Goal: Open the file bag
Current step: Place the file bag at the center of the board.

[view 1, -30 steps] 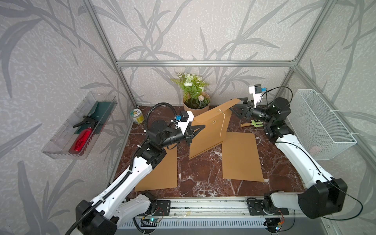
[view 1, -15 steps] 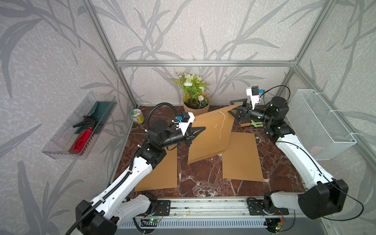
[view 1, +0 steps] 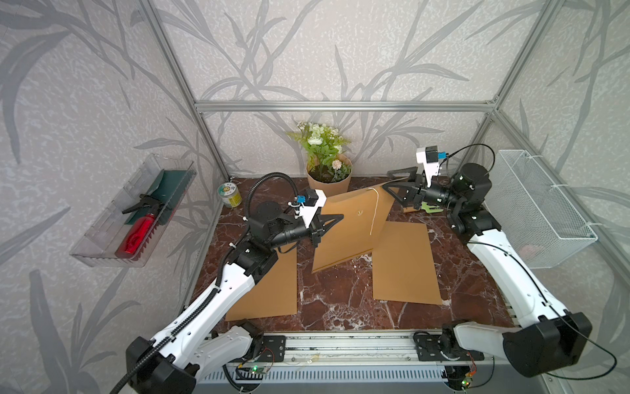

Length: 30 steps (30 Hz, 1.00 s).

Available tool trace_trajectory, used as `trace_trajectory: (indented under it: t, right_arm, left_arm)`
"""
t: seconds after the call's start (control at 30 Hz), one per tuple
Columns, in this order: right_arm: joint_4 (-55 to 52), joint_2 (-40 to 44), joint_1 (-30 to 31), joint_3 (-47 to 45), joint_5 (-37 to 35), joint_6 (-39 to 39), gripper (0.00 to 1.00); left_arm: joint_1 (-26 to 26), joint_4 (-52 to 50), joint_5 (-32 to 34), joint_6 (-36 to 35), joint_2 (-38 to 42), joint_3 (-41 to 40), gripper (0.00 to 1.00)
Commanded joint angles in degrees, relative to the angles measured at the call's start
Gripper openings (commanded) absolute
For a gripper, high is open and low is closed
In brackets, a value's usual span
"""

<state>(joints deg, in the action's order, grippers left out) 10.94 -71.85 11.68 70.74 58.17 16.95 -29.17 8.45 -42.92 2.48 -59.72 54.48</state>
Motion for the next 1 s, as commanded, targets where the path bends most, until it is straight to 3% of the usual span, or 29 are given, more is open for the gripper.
trace_trajectory:
  t: [0.0,0.13,0.43,0.97]
  right_arm:
    - [1.92,2.07,0.18,-0.06,3.39,-0.32,0.61]
    - [0.86,2.26,0.18,0.08,4.9,-0.6,0.55]
    - [-0.59,1.48,0.14,0.38,8.43,-0.73,0.52]
    - [-1.59,1.19,0.18,1.49,10.65,-1.42,0.17]
  left_arm:
    - [0.51,0.68,-0.88,-1.18,-0.74,-0.76,0.0]
    - [0.69,2.11,-0.88,-0.65,-0.66,-0.94,0.0]
    - [0.87,5.63,0.39,0.28,0.48,-1.35,0.0]
    - [1.04,9.25,1.54,1.99,1.52,-3.48,0.0]
